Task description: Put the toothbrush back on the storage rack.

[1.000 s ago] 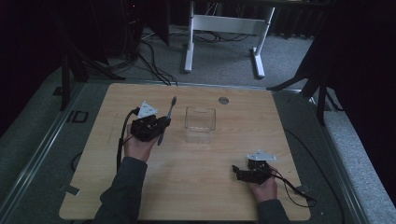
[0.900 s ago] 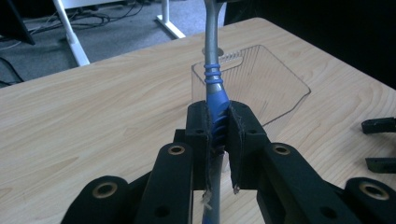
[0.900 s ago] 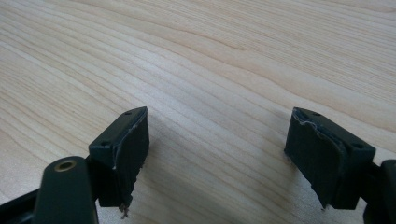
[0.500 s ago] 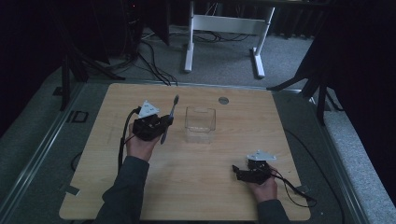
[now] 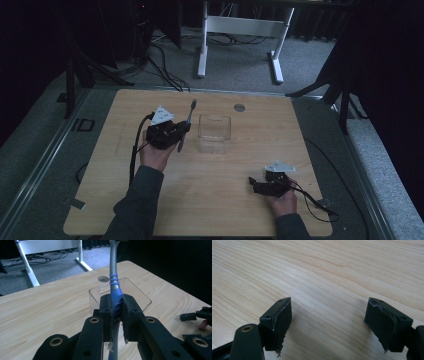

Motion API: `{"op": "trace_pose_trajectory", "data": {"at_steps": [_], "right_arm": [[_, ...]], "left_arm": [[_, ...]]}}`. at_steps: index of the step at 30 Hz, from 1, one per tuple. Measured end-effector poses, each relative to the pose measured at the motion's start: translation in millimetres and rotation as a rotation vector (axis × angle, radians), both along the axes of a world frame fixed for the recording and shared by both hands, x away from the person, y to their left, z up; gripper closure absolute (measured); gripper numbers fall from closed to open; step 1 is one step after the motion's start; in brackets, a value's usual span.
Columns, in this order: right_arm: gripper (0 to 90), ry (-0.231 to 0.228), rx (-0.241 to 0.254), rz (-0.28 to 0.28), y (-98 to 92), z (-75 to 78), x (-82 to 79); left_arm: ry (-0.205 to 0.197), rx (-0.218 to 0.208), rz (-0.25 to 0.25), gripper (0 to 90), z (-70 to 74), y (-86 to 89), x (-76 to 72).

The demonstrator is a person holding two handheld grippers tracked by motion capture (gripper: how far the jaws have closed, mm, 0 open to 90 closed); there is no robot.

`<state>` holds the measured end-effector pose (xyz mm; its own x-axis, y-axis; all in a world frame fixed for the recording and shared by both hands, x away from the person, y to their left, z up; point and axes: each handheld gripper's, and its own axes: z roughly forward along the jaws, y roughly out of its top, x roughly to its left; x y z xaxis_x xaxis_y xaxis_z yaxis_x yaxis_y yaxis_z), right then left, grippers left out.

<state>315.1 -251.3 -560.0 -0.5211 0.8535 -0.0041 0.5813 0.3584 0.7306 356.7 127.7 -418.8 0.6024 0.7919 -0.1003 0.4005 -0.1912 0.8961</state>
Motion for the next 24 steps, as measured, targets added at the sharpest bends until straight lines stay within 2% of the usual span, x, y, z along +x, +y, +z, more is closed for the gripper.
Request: {"op": "trace_pose_trajectory", "data": {"at_steps": [10, 24], "right_arm": [[21.3, 0.0, 0.0, 0.0, 0.1, 0.0, 0.0], [21.3, 0.0, 0.0, 0.0, 0.0, 0.0, 0.1]], "left_arm": [[-0.003, -0.032, -0.008, 79.6, 0.1, -3.2, 3.2], [-0.01, -0.05, -0.01, 79.6, -2.8, -6.2, 8.9]]}}
